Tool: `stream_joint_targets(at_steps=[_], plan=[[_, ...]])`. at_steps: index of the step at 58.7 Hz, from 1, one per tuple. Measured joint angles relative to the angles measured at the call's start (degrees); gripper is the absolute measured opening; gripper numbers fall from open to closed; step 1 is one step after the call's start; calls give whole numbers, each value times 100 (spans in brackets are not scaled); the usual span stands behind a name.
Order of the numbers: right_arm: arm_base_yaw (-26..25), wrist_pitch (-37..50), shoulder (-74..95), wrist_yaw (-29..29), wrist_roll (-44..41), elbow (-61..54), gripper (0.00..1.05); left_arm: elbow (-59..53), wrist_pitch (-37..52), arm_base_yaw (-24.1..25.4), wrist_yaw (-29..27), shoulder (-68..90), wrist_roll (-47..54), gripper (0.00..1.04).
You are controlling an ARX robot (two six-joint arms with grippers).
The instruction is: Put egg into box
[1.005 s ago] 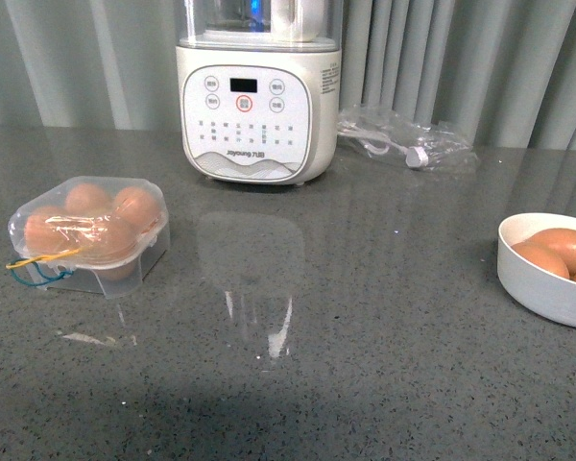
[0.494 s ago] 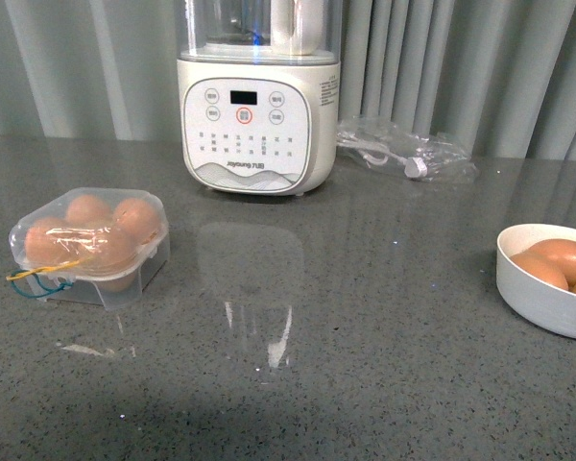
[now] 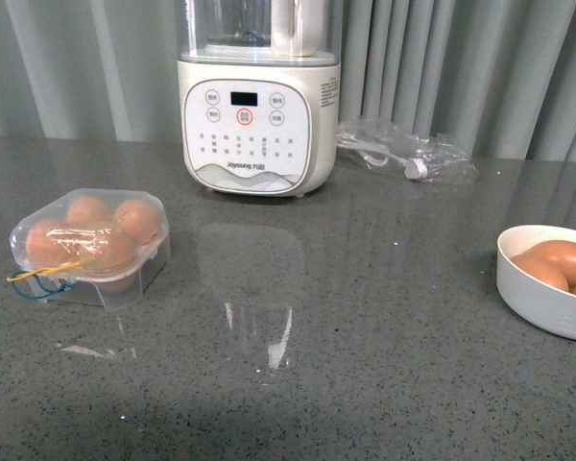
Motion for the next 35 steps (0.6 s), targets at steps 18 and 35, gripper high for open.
stream_joint_targets(at_steps=[18, 35], plan=[[0, 0, 0, 0, 0, 0, 97, -192, -901, 0, 7, -944, 0, 4], [0, -2, 0, 0, 0, 0, 97, -214, -966, 0, -4, -1325, 0, 4]])
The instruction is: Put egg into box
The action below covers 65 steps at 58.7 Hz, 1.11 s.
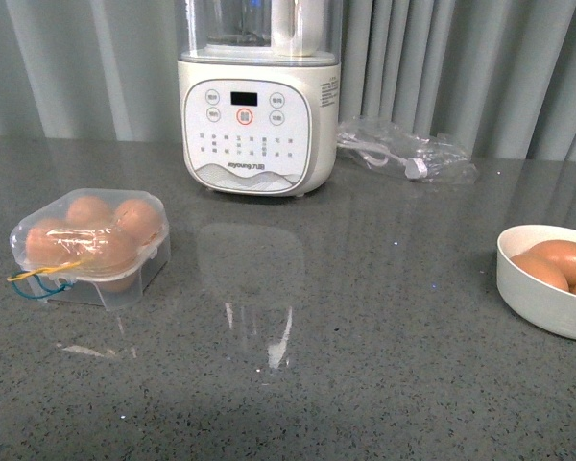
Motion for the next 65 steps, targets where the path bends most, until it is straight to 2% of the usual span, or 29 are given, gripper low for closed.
stream_joint_targets(at_steps=[1, 5, 9, 15, 31, 65], plan=[[0, 0, 0, -2, 0, 0, 97, 0, 0, 0, 0, 2, -2, 4], [0, 0, 0, 0, 0, 0, 97, 0, 0, 0, 0, 0, -2, 21], [0, 0, 0, 0, 0, 0, 97, 0, 0, 0, 0, 0, -2, 31], [0, 2, 0, -2, 0, 0, 97, 0, 0, 0, 0, 0, -2, 52], [0, 0, 0, -2, 0, 0, 97, 0, 0, 0, 0, 0, 0, 99], [0, 0, 0, -2, 0, 0, 97, 0, 0, 0, 0, 0, -2, 98]])
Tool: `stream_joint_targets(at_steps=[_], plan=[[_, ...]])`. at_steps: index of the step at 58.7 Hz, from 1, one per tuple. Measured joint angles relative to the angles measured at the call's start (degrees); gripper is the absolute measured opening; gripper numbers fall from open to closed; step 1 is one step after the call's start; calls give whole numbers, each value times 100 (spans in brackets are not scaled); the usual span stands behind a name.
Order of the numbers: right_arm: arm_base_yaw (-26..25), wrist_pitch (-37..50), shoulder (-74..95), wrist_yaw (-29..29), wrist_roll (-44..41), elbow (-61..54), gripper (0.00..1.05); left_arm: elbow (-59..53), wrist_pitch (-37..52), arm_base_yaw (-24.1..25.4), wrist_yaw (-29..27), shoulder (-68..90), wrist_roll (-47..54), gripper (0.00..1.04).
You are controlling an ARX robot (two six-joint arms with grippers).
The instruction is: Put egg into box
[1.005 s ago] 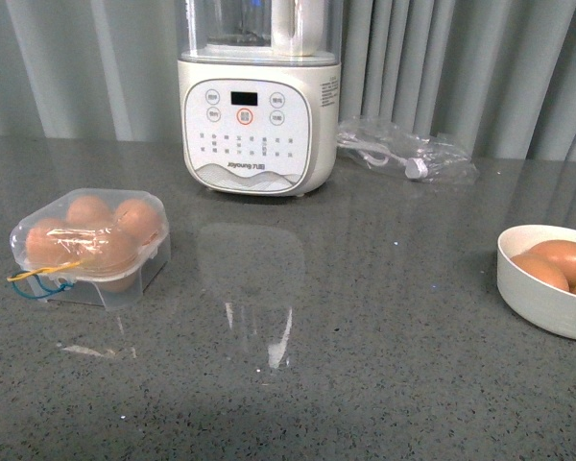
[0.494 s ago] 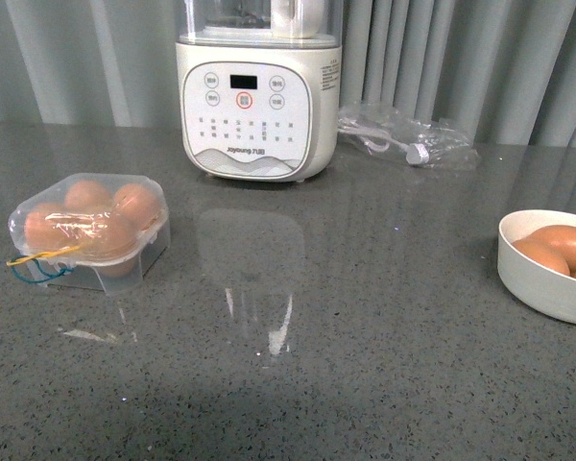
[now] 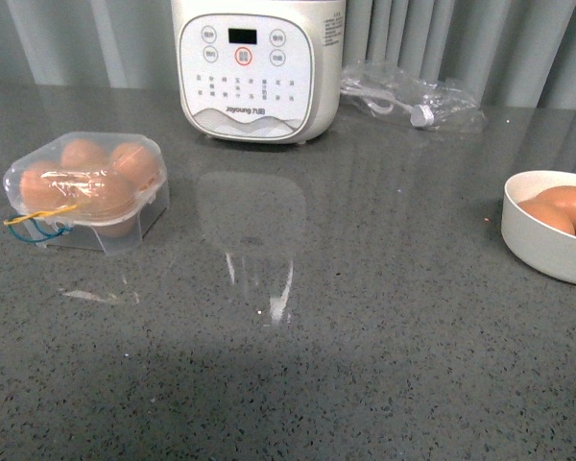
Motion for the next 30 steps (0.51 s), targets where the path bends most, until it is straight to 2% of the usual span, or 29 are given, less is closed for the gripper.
stream_joint_targets(at_steps=[30], plan=[[0, 0, 0, 0, 0, 0, 97, -2, 0, 0, 0, 0, 0, 98]])
